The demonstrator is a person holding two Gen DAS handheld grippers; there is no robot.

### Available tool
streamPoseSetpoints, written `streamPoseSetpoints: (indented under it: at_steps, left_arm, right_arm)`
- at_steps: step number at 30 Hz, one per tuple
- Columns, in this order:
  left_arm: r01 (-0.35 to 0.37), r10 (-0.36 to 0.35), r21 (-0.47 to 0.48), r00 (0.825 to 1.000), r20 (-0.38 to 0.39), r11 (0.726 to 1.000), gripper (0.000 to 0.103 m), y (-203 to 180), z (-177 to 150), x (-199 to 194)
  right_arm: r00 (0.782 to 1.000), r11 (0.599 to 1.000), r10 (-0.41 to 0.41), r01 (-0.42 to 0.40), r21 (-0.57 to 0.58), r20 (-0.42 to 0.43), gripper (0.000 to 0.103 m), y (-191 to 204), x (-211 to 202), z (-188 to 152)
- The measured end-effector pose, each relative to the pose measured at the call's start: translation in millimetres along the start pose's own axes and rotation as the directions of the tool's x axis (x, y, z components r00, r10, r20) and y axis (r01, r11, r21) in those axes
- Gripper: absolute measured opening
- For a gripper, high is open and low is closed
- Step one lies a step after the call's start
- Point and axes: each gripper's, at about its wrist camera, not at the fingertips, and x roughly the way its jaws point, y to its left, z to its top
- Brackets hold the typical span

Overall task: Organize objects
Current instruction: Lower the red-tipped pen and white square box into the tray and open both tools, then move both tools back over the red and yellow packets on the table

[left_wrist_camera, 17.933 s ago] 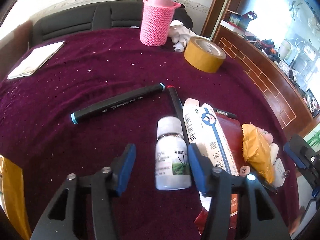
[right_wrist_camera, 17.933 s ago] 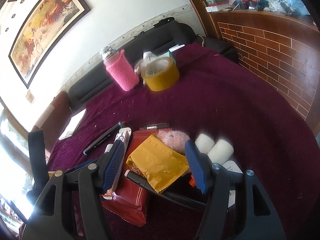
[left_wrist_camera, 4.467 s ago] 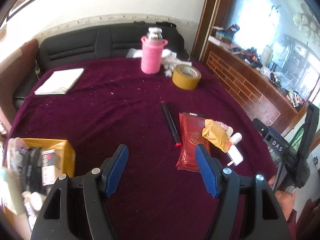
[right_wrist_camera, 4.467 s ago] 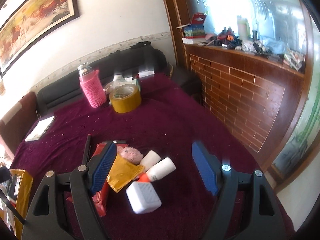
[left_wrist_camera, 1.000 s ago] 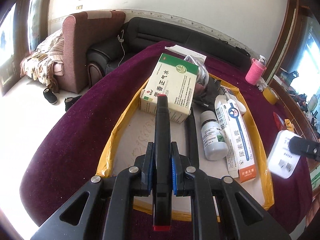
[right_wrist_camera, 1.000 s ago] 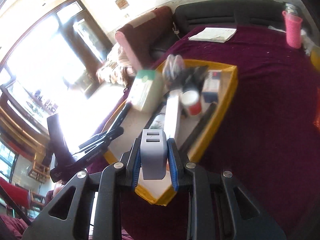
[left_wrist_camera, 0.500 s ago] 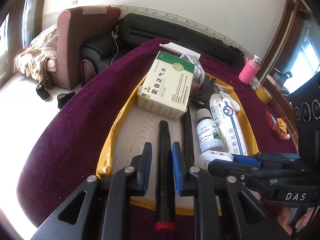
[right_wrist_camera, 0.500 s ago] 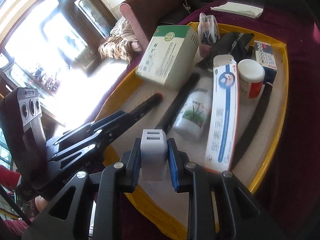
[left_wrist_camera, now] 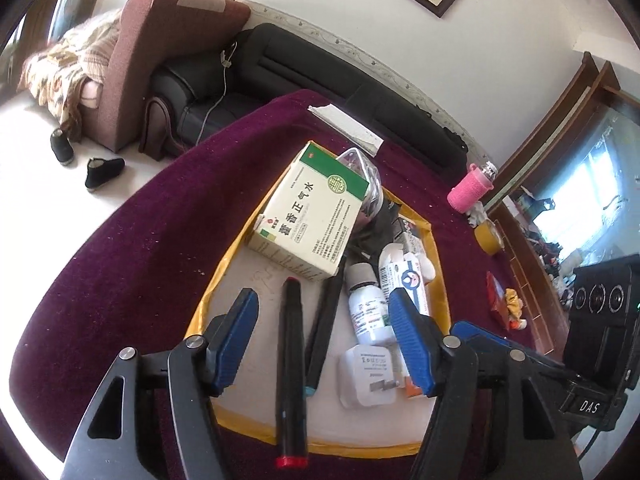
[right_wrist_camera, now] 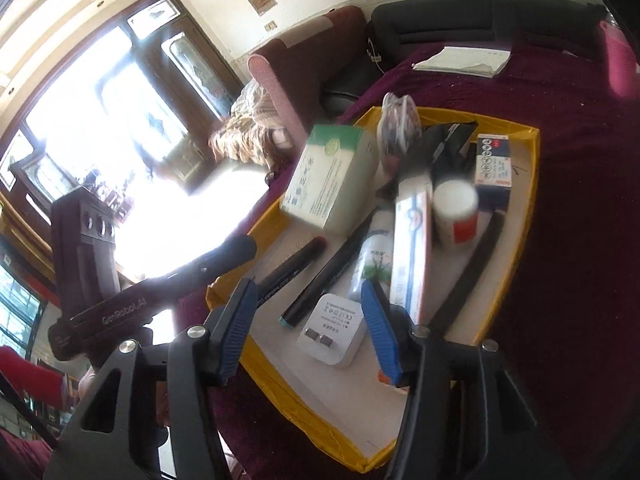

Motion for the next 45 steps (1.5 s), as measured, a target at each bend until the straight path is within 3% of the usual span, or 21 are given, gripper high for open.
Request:
streamPoseSetpoints:
  at_steps: [2, 6, 8, 10, 14, 18, 20, 23, 29, 32, 35, 40, 45]
  left_arm:
    - [0.020, -0.021, -0.042, 0.999, -0.027, 0.999, 0.063, 0.1, 8.2, 9.4]
    - [-0.010, -0.004, -0.129, 0.994, -0.113, 0.992, 0.065, 2.8, 22.2, 41.7]
    - [-0.081, 0.068, -0.111, 0.991, -0.116, 0.991, 0.067, -2.0, 31.6, 54.8]
    - [-0.086, 0.074, -0.109, 0.991, -0.110, 0.990, 0.067, -5.8, 41.7, 65.4]
    - [-0.002, -0.011, -0.132, 0.995, -0.098, 0.991, 0.067, -16.3, 59.6, 84.4]
    - [-0.062, 0.056, -0.082, 0.995, -0.077, 0.995, 0.067, -30.7, 65.8, 87.4]
    - [-0.068, 0.064, -0.057, 0.995, -0.075, 0.996, 0.068, -36.4, 59.4, 78.7]
    - [-0.138, 0.139, 0.029, 0.989, -0.058, 0.990, 0.068, -47.2, 46.5, 60.7]
    - [-0.293, 0.271, 0.224, 0.955, 0.123, 0.930, 0.068, -82.8, 15.1, 12.9]
    - [-0.330, 0.282, 0.281, 0.939, 0.199, 0.901, 0.069, -102.2, 2.9, -1.2]
    - [-0.346, 0.280, 0.326, 0.931, 0.233, 0.880, 0.076, -123.5, -10.0, -3.8]
    - [-0.274, 0.219, 0.420, 0.960, 0.174, 0.865, 0.076, -163.5, -32.4, 12.5]
    - [-0.219, 0.193, 0.471, 0.976, 0.102, 0.855, 0.076, -194.8, -53.8, 30.9]
  right_arm:
    - [1.000, 1.000, 0.000, -0.001, 0.031, 0.030, 0.058, -4.9, -4.7, 3.1]
    - [0.996, 0.995, -0.031, 0.023, 0.096, 0.083, 0.059, -24.3, -23.8, 3.8]
    - [0.995, 0.993, -0.040, 0.029, 0.118, 0.096, 0.059, -30.6, -29.1, 0.7]
    - [0.993, 0.989, -0.044, 0.029, 0.142, 0.105, 0.059, -37.2, -35.0, -1.7]
    - [0.991, 0.984, -0.059, 0.038, 0.173, 0.117, 0.059, -48.1, -44.2, -5.2]
    - [0.988, 0.979, -0.077, 0.050, 0.197, 0.130, 0.059, -55.2, -53.5, -8.8]
    - [0.987, 0.978, -0.086, 0.058, 0.200, 0.137, 0.059, -60.1, -60.0, -10.5]
    - [0.983, 0.975, -0.111, 0.080, 0.206, 0.146, 0.060, -66.5, -66.7, -12.8]
    - [0.972, 0.963, -0.188, 0.153, 0.224, 0.145, 0.061, -80.0, -67.6, -17.5]
    - [0.955, 0.951, -0.264, 0.235, 0.200, 0.135, 0.061, -80.3, -65.4, -21.3]
    - [0.925, 0.930, -0.354, 0.332, 0.158, 0.140, 0.061, -78.6, -69.9, -25.0]
    - [0.870, 0.884, -0.466, 0.450, 0.124, 0.163, 0.064, -85.9, -87.0, -30.0]
    - [0.800, 0.818, -0.575, 0.558, 0.140, 0.174, 0.064, -106.1, -109.7, -35.0]
